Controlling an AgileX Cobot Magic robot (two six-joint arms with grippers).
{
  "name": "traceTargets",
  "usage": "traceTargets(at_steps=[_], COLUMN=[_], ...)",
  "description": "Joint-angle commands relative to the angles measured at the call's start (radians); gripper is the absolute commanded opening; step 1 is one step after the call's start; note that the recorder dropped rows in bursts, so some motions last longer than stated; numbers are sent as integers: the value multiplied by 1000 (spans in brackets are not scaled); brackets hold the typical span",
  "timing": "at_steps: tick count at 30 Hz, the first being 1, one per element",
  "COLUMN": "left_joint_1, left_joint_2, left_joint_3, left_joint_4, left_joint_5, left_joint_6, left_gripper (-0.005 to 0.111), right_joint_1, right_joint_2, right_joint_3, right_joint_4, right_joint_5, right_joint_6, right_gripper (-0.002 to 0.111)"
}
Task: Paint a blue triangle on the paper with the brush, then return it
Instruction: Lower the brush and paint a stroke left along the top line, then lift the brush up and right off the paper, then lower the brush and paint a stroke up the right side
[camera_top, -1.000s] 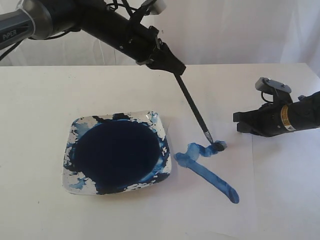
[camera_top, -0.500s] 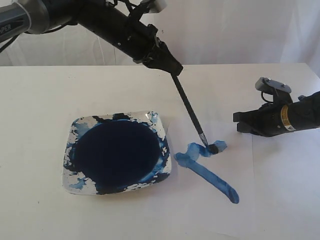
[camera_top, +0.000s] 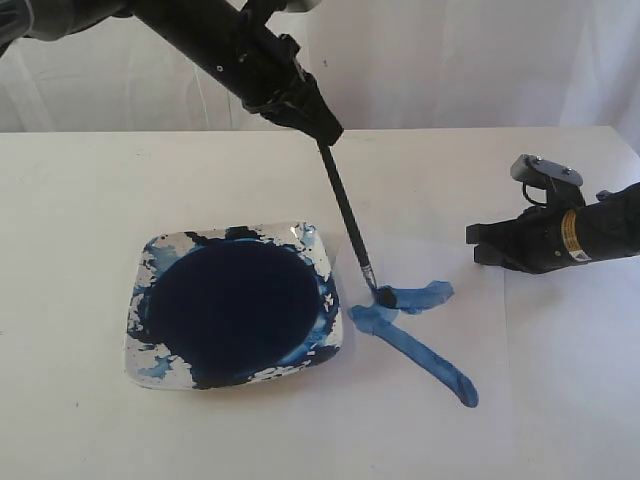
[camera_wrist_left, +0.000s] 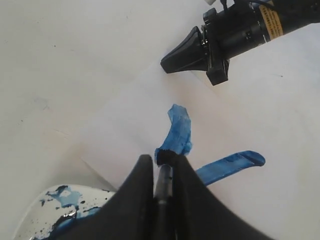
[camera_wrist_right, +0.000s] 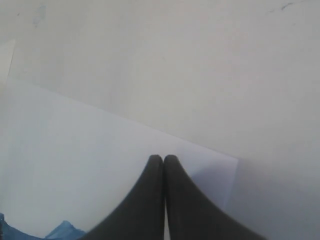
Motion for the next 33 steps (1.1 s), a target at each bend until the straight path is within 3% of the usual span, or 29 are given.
traceTargets(at_steps=[1, 10, 20, 27, 33], left_joint_1=[2, 2, 2, 0, 0], left_joint_2=[-22, -102, -118, -104, -52], left_joint_3=[6, 6, 6, 6, 6], left_joint_4=[188, 80, -216, -301, -365], left_joint_5=[55, 59, 52, -12, 101], left_joint_6=[-8, -8, 57, 74, 74], left_gripper=[0, 0, 0, 0, 0], right_joint_1=[-3, -3, -3, -3, -3], right_joint_2=[12, 12, 12, 12, 12], right_joint_3=[7, 7, 7, 7, 7], right_joint_4=[-25, -25, -25, -15, -11], right_joint_5=[96, 96, 96, 112, 112], right_joint_6=[1, 1, 1, 1, 1], right_gripper=[0, 0, 0, 0, 0])
